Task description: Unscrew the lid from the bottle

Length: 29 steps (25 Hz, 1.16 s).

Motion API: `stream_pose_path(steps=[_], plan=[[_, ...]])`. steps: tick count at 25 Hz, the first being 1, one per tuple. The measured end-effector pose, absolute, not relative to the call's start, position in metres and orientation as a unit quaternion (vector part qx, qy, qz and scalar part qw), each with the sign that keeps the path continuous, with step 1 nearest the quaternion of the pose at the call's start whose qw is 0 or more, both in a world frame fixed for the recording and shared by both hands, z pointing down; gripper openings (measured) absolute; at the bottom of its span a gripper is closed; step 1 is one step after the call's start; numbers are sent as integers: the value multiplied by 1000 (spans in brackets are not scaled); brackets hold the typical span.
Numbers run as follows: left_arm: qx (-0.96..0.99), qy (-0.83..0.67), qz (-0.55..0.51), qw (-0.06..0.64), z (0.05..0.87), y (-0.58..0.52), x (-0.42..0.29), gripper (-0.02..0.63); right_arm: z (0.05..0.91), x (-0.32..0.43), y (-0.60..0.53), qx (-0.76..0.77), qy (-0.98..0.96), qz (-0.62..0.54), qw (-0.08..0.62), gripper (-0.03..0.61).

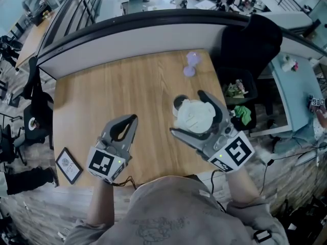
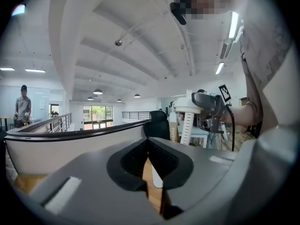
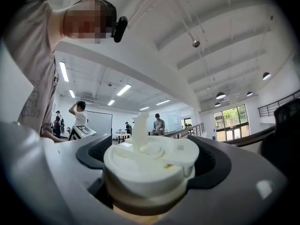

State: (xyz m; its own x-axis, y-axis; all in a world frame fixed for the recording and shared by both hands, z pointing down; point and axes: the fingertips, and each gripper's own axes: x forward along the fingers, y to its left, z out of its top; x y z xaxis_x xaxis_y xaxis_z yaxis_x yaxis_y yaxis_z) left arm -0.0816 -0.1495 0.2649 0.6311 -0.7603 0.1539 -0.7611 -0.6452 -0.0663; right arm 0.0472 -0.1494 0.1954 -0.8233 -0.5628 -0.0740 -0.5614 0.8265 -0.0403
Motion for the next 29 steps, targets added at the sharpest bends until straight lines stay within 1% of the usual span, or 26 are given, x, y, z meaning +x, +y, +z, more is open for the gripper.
stream_pose_path(steps=[7,11,29], plan=[[897,-430,98,25,284,-136,-87,2,232,49,-147,-324,944,-56,21,514],[899,-427,100,23,285,-139,-87,2,243,45,-148,-322,944,-70,16,514],[901,-422,95,16,275,-157,-79,1,243,49,-163,-321,944,-69,14,514]])
